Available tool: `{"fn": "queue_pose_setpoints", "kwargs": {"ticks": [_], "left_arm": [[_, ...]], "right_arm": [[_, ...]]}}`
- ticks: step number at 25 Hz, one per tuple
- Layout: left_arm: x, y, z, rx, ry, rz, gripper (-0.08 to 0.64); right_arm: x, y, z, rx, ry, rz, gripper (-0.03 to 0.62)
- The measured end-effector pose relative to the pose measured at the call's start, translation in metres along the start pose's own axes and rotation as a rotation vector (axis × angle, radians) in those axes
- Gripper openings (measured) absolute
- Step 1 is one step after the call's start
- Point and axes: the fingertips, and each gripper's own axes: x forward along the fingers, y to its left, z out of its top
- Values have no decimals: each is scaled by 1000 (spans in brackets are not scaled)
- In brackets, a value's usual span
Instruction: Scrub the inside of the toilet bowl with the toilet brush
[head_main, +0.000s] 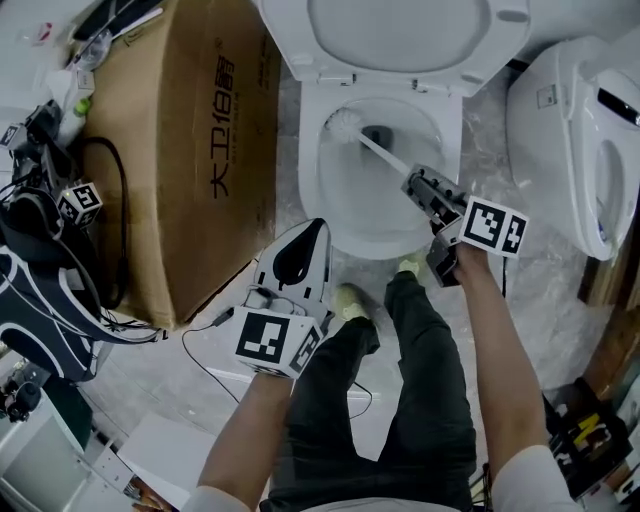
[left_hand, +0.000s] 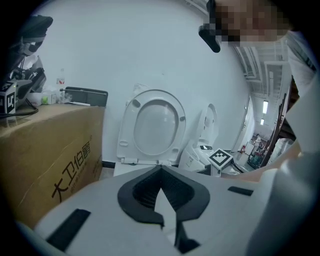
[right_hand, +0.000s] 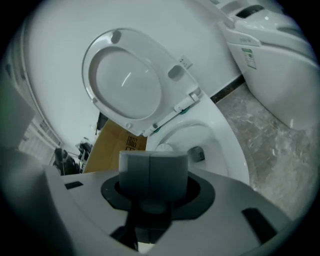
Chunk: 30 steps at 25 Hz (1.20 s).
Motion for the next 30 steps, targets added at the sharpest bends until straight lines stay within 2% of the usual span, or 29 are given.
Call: {"fn": "queue_pose_setpoints", "kwargs": {"ticks": [2, 4, 6, 9, 12, 17, 21, 26, 30], "left_arm": [[-5, -1, 0, -3, 0, 2, 6], [-10, -5, 2, -6, 2, 3, 6], [-15, -11, 5, -8, 4, 2, 6], [-21, -22, 12, -2, 5, -1, 6], [-27, -33, 20, 2, 8, -6, 6], [-37, -52, 30, 0, 2, -35, 6], [-37, -59, 19, -7, 27, -40, 6], [-29, -51, -5, -14, 48, -30, 6], [-23, -40, -25, -12, 60, -23, 6]], "right_arm": [[1, 9, -10, -107, 51, -37, 158], [-2, 16, -20, -174, 82, -66, 158], [-12, 22, -25, -184, 89, -76, 158], [-32, 34, -26, -144, 78, -65, 158], [-56, 45, -27, -199, 88, -94, 158], [-100, 58, -42, -479, 171, -201, 158], [-116, 52, -64, -676, 239, -277, 158], [-93, 34, -89, -896, 270, -318, 158], [-70, 23, -112, -1055, 306, -317, 158]]}}
